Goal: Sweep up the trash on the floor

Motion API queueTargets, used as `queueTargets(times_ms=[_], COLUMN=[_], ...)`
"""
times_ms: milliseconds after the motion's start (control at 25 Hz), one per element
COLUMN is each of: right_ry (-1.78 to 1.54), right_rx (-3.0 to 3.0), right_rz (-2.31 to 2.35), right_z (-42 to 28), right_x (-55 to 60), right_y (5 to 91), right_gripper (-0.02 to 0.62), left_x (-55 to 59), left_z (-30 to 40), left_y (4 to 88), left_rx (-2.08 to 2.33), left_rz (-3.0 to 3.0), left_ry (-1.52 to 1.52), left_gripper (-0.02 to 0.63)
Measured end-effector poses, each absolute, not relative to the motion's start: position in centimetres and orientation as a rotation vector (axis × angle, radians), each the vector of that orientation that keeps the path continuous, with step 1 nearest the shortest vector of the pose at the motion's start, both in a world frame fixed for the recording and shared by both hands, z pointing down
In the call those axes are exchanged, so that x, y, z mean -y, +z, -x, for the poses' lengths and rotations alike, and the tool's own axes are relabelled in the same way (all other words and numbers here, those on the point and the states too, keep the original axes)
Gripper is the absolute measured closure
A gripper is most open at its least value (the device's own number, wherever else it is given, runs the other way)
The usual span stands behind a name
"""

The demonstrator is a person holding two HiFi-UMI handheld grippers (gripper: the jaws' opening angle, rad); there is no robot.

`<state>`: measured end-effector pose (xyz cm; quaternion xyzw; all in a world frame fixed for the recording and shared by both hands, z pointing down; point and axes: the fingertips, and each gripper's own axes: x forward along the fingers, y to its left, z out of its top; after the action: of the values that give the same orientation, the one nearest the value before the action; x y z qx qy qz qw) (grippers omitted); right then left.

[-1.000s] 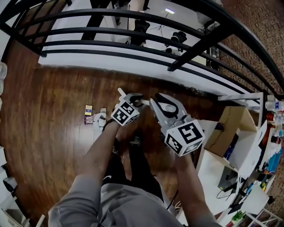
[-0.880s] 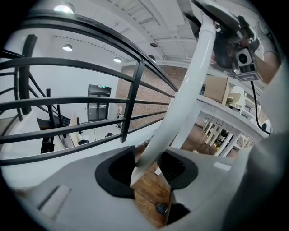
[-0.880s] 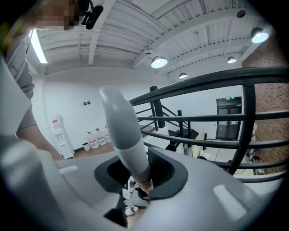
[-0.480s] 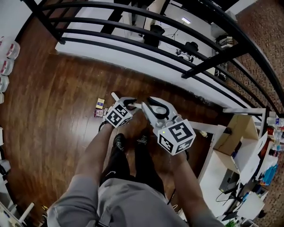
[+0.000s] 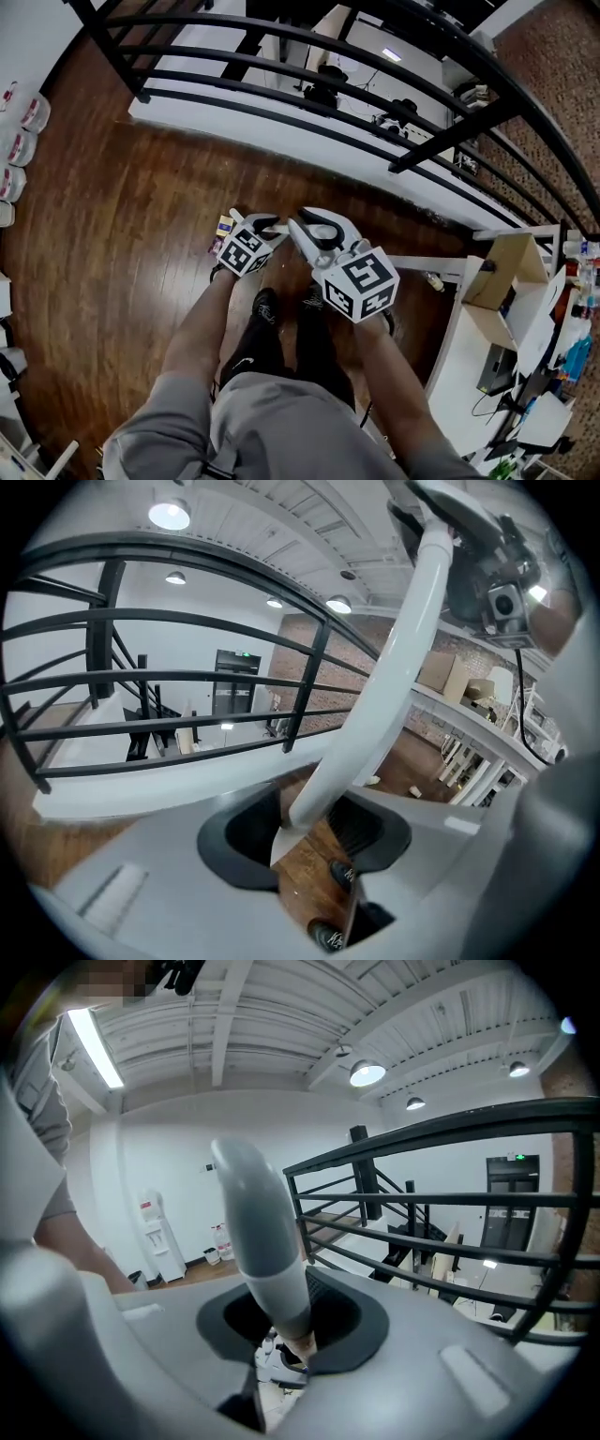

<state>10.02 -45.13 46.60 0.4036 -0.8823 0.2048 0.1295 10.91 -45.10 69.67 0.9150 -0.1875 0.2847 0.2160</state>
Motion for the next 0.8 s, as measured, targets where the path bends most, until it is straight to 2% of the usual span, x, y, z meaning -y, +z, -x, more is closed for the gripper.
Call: queueTargets(times_ms=[200, 400, 800], right_ry=[0.628, 0.608, 0.711], right_rx=[2.527, 2.456, 2.238], right_rz=[-1.357, -1.536, -1.996], right_z=[-12.7, -18.3, -31.6], right_x=[43.7, 39.0, 23.3], right_y=[43.5, 41.0, 40.1], right_gripper=[0.528, 0.526, 0.526], left_x=[43.6, 39.5, 22.8], left_z=[-13.0, -19.2, -30.8], left_y=[66.4, 64.2, 63.0], left_rx=[0.401, 0.172, -0.319], left_rz=[-2.612, -2.726, -2.770], left_ry=[0.768, 0.830, 0.958], left_gripper=[0.453, 0.457, 0.463])
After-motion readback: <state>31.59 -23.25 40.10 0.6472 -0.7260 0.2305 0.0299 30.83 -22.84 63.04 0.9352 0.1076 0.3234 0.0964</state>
